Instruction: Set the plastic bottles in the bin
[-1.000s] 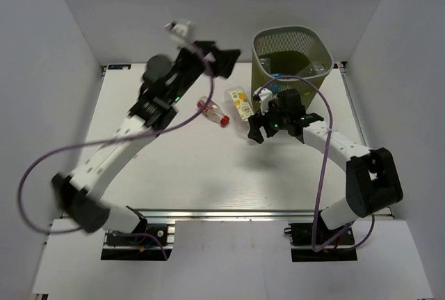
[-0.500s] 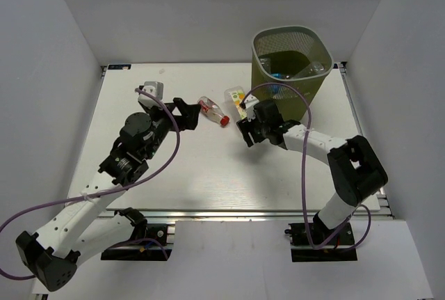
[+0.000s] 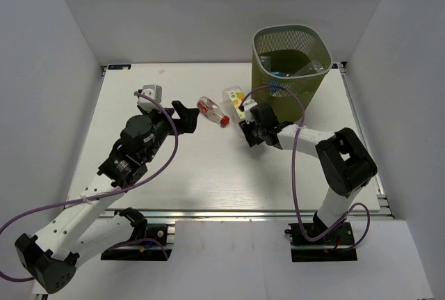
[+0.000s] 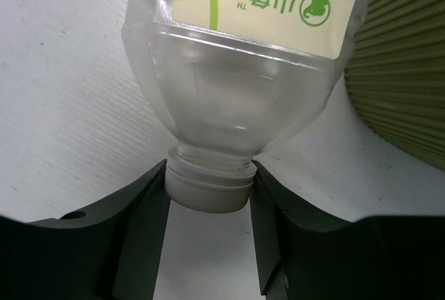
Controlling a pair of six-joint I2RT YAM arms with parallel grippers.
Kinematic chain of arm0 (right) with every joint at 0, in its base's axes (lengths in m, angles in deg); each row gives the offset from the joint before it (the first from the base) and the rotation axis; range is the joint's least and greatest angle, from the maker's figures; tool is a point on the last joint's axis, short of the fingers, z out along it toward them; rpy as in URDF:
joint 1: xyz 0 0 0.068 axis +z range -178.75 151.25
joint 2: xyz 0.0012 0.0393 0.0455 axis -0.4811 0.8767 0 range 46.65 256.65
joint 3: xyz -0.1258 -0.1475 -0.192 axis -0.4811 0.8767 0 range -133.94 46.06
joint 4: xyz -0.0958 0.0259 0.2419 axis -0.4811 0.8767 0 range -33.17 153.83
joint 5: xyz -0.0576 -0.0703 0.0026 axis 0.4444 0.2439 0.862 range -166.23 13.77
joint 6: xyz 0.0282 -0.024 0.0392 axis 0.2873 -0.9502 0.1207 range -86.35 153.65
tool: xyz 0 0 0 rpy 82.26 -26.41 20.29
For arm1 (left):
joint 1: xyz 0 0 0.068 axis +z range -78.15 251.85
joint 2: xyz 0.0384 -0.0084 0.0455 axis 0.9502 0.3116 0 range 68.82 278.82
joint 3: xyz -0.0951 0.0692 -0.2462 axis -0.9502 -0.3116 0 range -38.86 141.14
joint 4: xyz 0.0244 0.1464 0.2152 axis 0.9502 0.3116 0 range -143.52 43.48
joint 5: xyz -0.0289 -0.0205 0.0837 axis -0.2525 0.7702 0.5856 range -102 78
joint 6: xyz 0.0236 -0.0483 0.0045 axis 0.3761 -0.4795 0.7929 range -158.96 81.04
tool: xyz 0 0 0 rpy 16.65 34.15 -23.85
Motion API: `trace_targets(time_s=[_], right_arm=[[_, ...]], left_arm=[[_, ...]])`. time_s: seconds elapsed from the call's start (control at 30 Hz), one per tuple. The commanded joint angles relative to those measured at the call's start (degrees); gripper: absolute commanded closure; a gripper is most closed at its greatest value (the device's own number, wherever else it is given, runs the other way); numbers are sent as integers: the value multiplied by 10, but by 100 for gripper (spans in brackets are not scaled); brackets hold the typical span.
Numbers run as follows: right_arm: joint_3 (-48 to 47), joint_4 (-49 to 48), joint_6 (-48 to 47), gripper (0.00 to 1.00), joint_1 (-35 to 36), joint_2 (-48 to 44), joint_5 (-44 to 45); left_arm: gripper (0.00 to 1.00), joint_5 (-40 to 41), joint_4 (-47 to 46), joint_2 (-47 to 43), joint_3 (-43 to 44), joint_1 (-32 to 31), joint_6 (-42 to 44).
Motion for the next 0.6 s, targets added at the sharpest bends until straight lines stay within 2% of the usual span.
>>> trace_targets(time_s=[0.0,0.03,0.13,0.4,0.57], right_arm=[[-5,-36,-3,69,2,-12,-1],[3,-39,-11,75,3,-30,-9],[23,-41,-39,81,3,-53,-19],[86,-57,-144,90,2,-276,-34],[92,-37,-174,93,4,-351,-62]], left_arm=[[0,2,7,-10,-6,-2,-7],[0,2,7,-10,-12,-2,-7],[0,-3,-4,-10,-19,-2,-12],[0,-9,-41,29,-38,-2,-17],[0,-21,-59,40,-58,-2,-24]])
